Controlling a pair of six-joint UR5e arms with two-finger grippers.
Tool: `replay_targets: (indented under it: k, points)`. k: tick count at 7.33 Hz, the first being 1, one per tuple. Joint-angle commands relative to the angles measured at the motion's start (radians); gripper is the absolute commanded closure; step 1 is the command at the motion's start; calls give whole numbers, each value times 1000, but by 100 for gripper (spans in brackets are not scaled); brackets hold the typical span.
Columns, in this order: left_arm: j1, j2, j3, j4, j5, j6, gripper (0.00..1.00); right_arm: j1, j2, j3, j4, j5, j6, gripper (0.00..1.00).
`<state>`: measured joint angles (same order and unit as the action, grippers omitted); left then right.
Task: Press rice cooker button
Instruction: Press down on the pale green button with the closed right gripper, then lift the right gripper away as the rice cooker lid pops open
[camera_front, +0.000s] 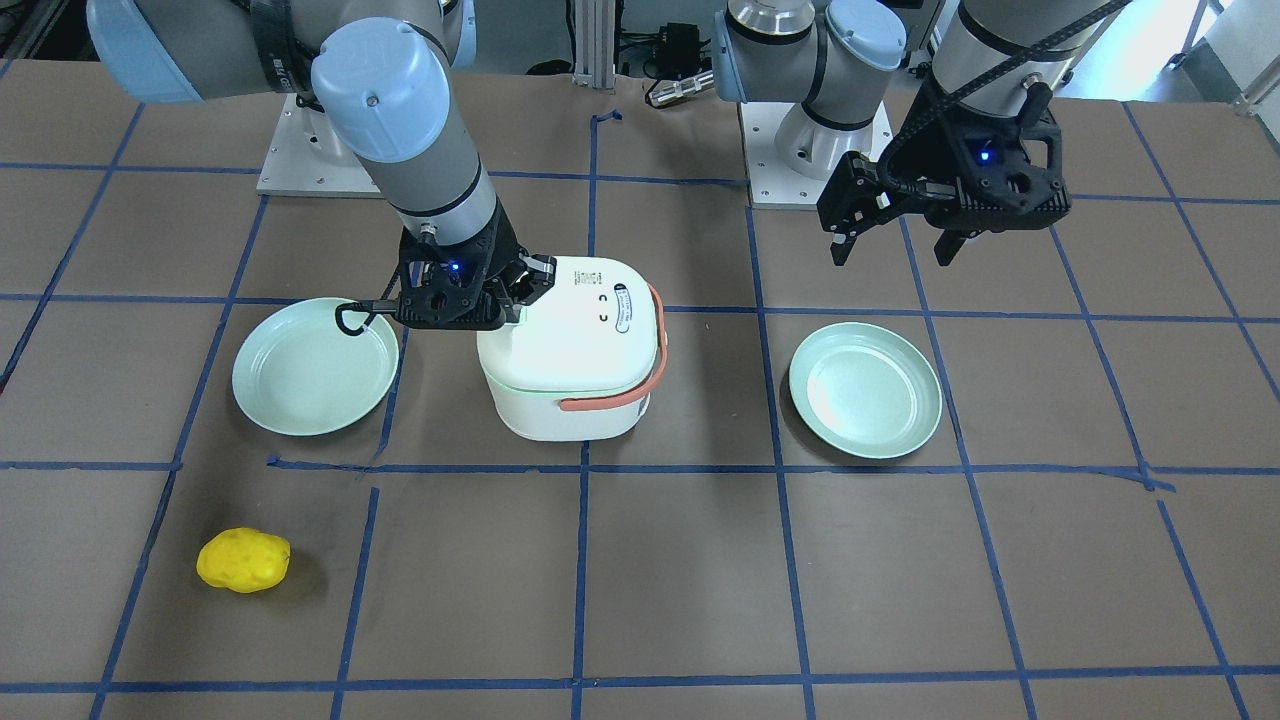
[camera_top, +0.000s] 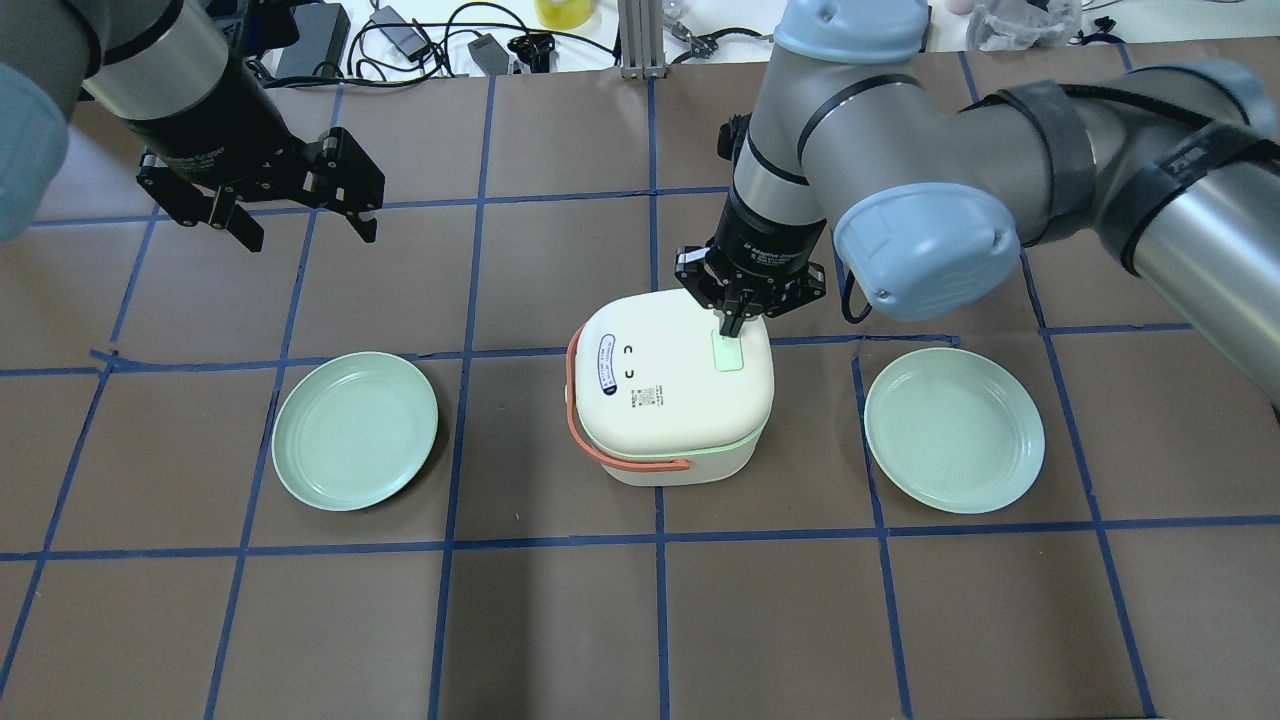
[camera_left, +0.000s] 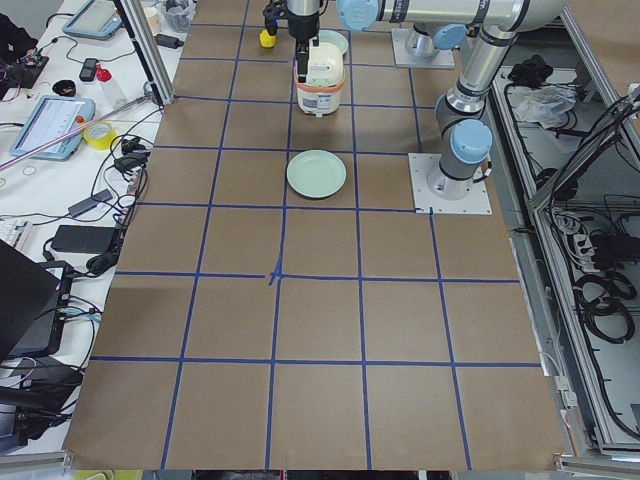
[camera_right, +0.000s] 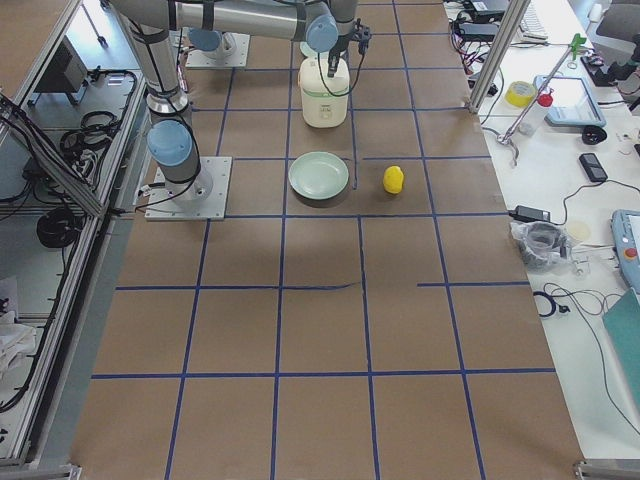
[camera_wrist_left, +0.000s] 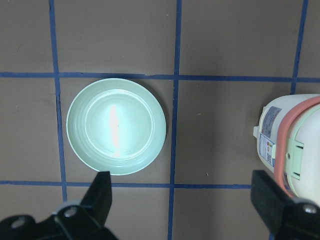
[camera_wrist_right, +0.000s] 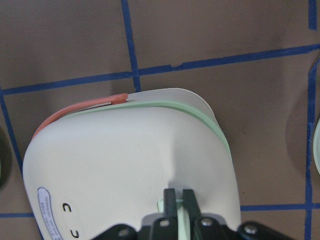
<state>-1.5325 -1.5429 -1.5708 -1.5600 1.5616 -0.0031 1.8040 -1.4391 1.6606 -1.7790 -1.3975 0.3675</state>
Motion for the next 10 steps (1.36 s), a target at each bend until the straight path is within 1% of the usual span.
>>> replay_targets:
  k: [1, 2, 3, 4, 5, 6, 7, 8, 9, 10]
  points:
    - [0, 0, 0, 0, 0, -2, 0, -3, -9, -135, 98, -9, 25, 0]
    - [0, 0, 0, 0, 0, 0, 0, -23, -7, -213, 177, -27, 24, 0]
    - [0, 0, 0, 0, 0, 0, 0, -34, -7, -275, 231, -96, 8, 0]
    - [0, 0, 0, 0, 0, 0, 0, -50, -7, -288, 236, -104, 4, 0]
    - [0, 0, 0, 0, 0, 0, 0, -89, -6, -286, 239, -112, -49, 0]
    - [0, 0, 0, 0, 0, 0, 0, -162, -17, -286, 280, -113, -147, 0]
    - [0, 0, 0, 0, 0, 0, 0, -231, -33, -286, 289, -113, -221, 0]
    - [0, 0, 0, 0, 0, 0, 0, -265, -37, -286, 291, -118, -258, 0]
    - [0, 0, 0, 0, 0, 0, 0, -273, -35, -283, 288, -129, -262, 0]
    - [0, 0, 0, 0, 0, -2, 0, -270, -38, -260, 283, -170, -253, 1]
